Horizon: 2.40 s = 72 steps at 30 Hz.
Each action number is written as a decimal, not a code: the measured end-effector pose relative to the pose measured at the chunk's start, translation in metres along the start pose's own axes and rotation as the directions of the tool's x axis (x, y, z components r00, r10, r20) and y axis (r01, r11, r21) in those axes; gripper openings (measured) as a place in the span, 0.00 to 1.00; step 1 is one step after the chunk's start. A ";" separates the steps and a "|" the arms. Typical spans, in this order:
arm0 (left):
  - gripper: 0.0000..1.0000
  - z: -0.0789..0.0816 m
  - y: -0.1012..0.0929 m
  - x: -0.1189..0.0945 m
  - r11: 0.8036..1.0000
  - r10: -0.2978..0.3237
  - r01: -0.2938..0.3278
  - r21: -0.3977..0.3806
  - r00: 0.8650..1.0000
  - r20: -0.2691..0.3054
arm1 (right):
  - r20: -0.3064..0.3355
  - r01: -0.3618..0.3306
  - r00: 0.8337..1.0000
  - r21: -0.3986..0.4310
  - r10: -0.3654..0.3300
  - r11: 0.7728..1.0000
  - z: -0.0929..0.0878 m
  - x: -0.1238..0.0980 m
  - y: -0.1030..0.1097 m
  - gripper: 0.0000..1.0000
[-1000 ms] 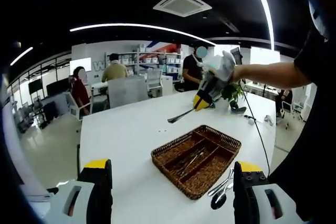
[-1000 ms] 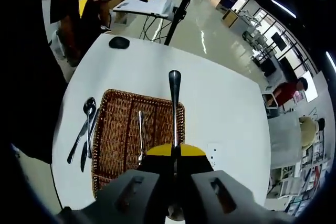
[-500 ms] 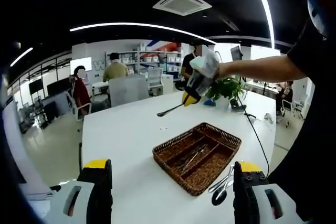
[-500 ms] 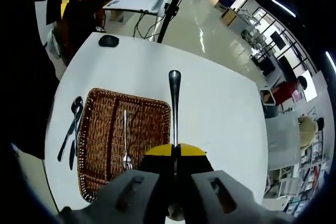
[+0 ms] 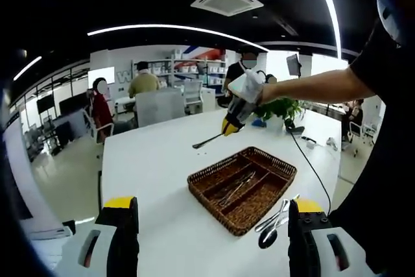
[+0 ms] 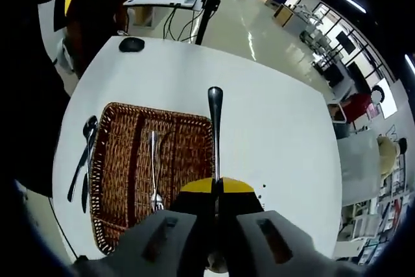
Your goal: Arrange the knives, forks, and spoons in their matching storage slots by inserting each utensil handle-first until every utensil is classified and aligned in the correct compartment
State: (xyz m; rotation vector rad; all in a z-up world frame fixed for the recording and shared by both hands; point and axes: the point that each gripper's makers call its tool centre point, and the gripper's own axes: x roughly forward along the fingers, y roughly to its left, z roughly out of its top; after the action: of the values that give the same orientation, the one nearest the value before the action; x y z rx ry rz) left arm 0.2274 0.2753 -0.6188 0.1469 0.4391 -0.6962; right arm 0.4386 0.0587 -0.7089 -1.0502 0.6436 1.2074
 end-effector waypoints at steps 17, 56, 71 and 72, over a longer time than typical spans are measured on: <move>1.00 0.006 -0.008 0.000 1.000 -0.020 0.020 -0.007 1.000 0.022 | -0.025 -0.011 1.000 0.043 0.012 0.999 -0.024 0.044 0.017 0.00; 1.00 -0.023 0.008 -0.013 0.997 0.017 -0.019 -0.078 1.000 -0.025 | -0.114 -0.048 0.992 0.080 0.056 0.996 -0.060 0.126 0.030 0.00; 1.00 -0.025 0.010 -0.016 0.996 0.029 -0.032 -0.081 0.999 -0.032 | -0.085 -0.027 0.996 0.152 0.041 0.988 -0.071 0.138 0.034 0.00; 1.00 -0.024 0.010 -0.016 0.996 0.031 -0.033 -0.080 0.999 -0.030 | -0.083 -0.028 0.996 0.134 0.040 0.991 -0.071 0.138 0.034 0.00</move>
State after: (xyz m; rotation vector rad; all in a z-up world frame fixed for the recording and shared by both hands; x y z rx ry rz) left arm 0.2144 0.2990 -0.6336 0.0873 0.4903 -0.6444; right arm 0.4528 0.0543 -0.8670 -0.9862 0.8004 1.1377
